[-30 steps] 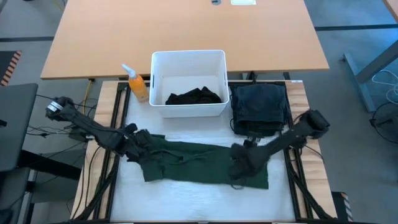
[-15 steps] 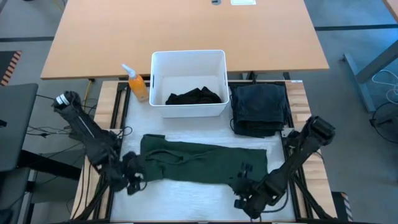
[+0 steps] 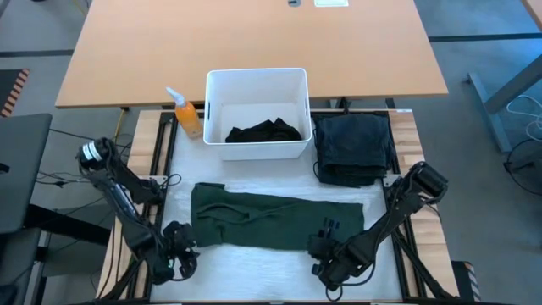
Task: Fold laundry
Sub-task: Fold the green polo
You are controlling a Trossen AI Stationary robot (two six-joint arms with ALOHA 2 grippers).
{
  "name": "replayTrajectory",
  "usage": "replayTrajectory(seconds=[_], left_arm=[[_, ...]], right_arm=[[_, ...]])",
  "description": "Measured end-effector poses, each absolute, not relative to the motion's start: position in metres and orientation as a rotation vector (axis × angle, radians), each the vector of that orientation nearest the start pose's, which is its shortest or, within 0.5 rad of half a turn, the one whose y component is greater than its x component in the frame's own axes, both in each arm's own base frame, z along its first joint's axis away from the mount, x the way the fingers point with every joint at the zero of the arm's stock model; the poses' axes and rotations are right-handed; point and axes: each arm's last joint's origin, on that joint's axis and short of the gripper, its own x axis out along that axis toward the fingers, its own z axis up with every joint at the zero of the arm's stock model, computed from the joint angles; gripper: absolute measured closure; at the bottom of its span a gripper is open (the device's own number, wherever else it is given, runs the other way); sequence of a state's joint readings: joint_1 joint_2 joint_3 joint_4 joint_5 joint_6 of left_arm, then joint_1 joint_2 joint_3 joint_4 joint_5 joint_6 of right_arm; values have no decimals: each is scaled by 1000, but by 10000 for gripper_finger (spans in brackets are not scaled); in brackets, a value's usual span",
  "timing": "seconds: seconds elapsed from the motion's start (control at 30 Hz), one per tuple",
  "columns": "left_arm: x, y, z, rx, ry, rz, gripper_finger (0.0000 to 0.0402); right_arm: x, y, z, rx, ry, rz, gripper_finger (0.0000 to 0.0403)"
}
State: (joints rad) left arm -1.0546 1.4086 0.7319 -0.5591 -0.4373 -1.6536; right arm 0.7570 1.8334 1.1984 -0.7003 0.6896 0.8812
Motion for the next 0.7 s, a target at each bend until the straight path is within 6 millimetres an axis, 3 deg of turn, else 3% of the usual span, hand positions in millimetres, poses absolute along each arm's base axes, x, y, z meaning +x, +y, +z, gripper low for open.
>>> replayTrajectory(seconds=[0.47, 0.7], left_arm=[[123, -190, 170, -605, 951, 397, 230], [133, -190, 171, -586, 931, 357, 230]], right_arm=[[263, 218, 172, -63, 927, -371, 276], [264, 211, 156, -21, 912, -368, 276]])
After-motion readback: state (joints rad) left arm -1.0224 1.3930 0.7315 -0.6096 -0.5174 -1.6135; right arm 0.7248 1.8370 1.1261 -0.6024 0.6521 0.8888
